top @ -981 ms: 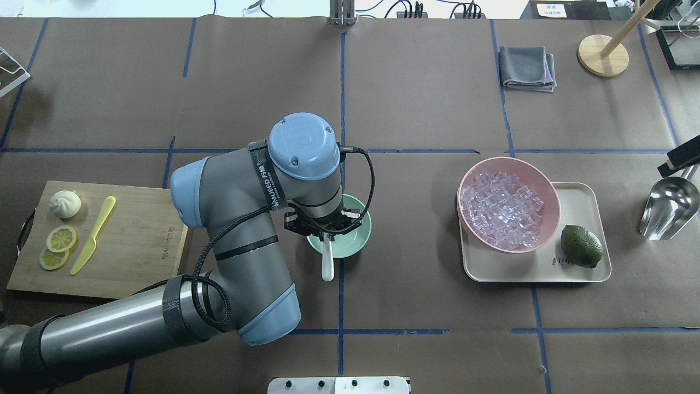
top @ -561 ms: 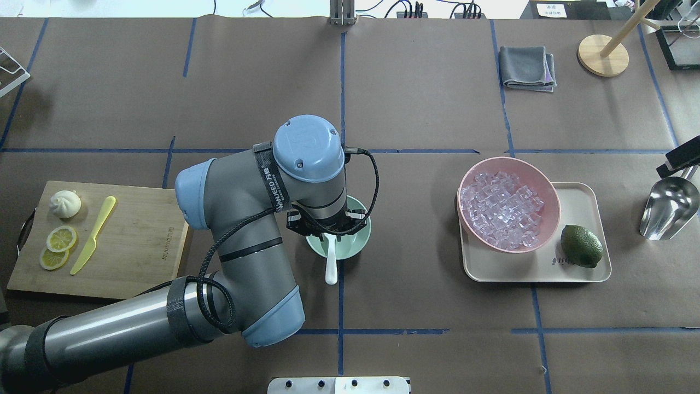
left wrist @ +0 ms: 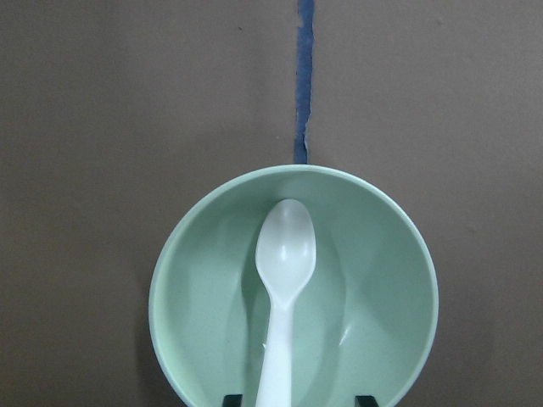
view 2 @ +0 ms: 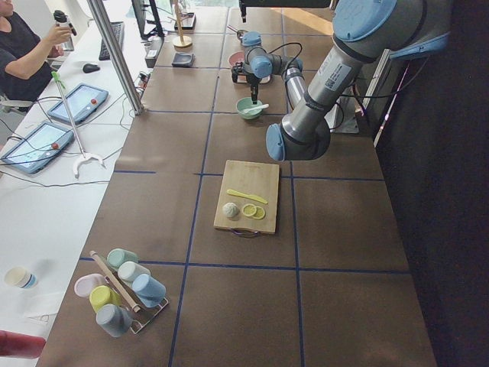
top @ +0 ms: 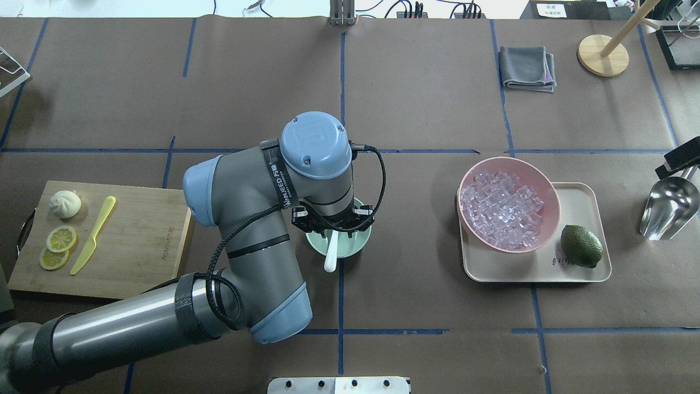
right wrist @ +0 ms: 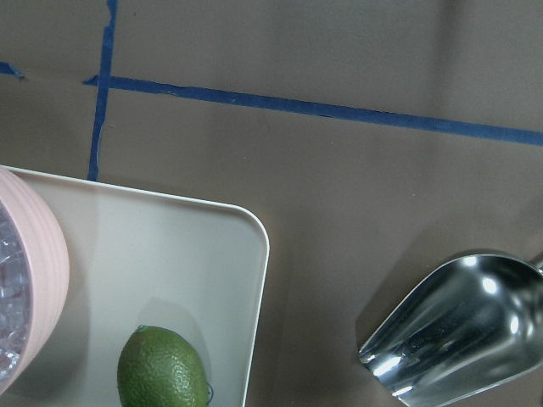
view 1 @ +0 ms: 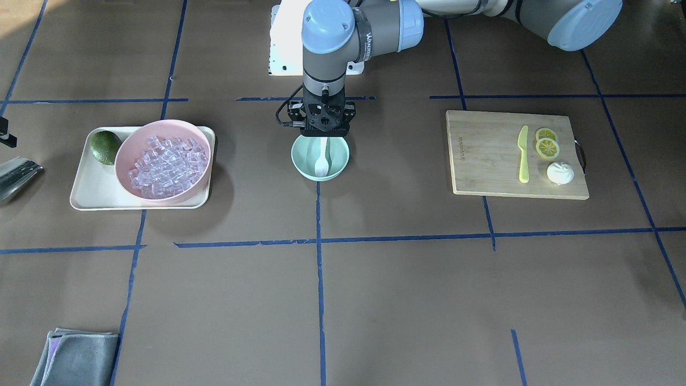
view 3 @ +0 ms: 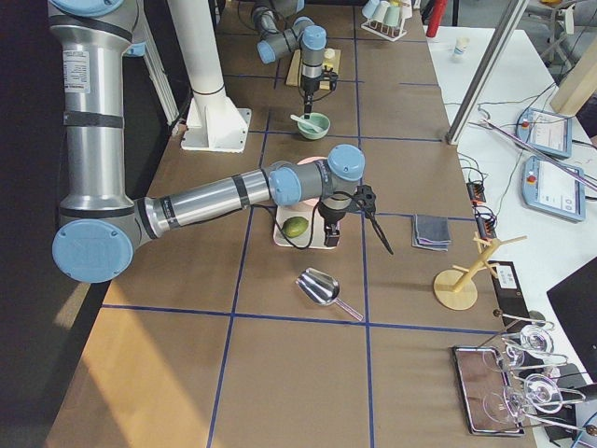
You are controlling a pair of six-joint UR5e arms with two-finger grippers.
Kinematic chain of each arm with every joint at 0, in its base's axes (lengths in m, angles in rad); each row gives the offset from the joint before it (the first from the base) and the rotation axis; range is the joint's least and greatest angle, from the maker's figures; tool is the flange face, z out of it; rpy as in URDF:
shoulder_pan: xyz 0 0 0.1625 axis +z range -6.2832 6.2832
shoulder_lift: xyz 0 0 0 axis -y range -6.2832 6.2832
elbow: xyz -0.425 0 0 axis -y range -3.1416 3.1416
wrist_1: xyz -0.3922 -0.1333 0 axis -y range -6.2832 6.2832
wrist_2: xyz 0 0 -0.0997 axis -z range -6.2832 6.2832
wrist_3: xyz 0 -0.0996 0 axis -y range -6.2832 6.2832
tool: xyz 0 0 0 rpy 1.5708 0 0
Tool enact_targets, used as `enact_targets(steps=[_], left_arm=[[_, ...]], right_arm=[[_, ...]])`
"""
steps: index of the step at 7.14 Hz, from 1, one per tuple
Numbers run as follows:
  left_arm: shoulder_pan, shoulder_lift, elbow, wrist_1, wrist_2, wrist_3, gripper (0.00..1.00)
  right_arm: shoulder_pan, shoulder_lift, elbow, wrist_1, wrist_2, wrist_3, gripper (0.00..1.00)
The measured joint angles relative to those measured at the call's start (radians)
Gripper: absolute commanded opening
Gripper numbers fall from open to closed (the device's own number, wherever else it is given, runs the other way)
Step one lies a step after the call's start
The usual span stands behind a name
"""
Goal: Put spoon and ice into bowl
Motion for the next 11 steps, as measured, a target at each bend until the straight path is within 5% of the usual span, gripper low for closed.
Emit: enact_targets(steps=[3,6,9,11], left_arm=[[-0.093,0.151,-0.201,0.008,-0.017,0.043,0.60],[-0.199,0.384,-0.410,0.020,-0.099,0.207,0.68],[-0.239,0.512,-0.481,0.012,-0.110,0.235,0.70],[-0.241,0.522,-0.482,0.011,-0.109,0.235,0.72]], right_arm=[[-0.121,0.032,0.007,0.168,-0.034,0.290,0.99],[-0.355,0.180,0.010,0.324,-0.228,0.804,0.98],[-0.507,0.323,0.016,0.184,-0.369,1.136,0.93],[-0.525,0.264,0.036,0.134,-0.396,1.170,0.93]])
